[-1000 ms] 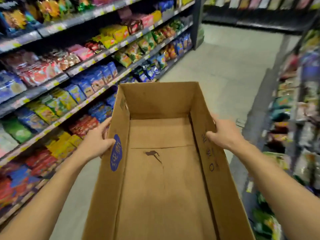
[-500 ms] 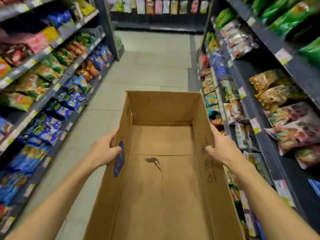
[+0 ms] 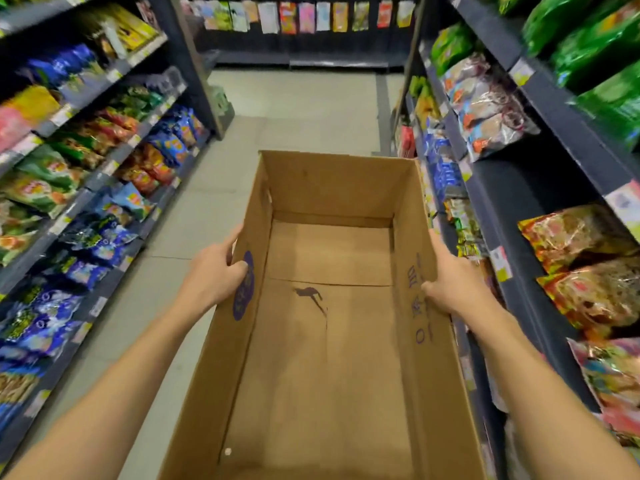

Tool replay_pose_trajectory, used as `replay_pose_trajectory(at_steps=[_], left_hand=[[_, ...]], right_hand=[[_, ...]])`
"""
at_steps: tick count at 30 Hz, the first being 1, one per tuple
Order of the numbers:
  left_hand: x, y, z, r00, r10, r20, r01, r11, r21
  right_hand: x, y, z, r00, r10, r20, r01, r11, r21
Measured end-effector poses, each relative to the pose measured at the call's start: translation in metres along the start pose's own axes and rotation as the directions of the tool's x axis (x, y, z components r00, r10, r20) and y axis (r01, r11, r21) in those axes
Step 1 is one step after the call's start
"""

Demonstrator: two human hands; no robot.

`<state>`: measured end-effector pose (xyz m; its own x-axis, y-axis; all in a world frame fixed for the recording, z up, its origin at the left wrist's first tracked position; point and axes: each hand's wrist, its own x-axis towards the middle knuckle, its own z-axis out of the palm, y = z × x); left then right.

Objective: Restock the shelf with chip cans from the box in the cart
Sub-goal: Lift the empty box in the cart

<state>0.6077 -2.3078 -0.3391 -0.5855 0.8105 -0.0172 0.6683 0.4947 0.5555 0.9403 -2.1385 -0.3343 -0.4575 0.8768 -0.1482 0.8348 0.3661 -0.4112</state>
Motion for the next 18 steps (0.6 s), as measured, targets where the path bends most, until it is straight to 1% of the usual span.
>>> replay_pose_trajectory(at_steps=[4, 7, 9, 11, 14, 16, 18], left_hand=[[0.079, 0.016, 0.018, 1.0, -0.003, 0.009, 0.002, 0.999, 0.035], [0.144, 0.019, 0.034, 0.999, -0.001, 0.038, -0.003, 0.995, 0.098], [0.189, 0.015, 0.043, 0.999, -0.002, 0.05, -0.005, 0.99, 0.139], [0.242, 0.012, 0.05, 0.997, 0.012, 0.079, -0.028, 0.98, 0.198], [0.332, 0.015, 0.044, 0.993, 0.024, 0.114, -0.052, 0.967, 0.248], [0.388, 0.012, 0.037, 0.992, 0.035, 0.124, -0.067, 0.962, 0.266], [0.439, 0.005, 0.031, 0.991, 0.019, 0.136, -0.055, 0.962, 0.269]], right_hand=[[0.079, 0.012, -0.001, 0.996, 0.032, 0.083, -0.033, 0.999, 0.012], [0.141, 0.012, -0.001, 0.992, 0.057, 0.113, -0.065, 0.996, 0.065], [0.188, 0.007, 0.0, 0.99, 0.071, 0.123, -0.078, 0.995, 0.055], [0.238, -0.005, -0.003, 0.99, 0.059, 0.13, -0.065, 0.997, 0.04], [0.313, -0.032, -0.018, 0.994, 0.036, 0.101, -0.045, 0.995, 0.085], [0.361, -0.049, -0.03, 0.997, 0.038, 0.073, -0.046, 0.993, 0.11], [0.407, -0.066, -0.04, 0.996, 0.024, 0.086, -0.034, 0.993, 0.109]])
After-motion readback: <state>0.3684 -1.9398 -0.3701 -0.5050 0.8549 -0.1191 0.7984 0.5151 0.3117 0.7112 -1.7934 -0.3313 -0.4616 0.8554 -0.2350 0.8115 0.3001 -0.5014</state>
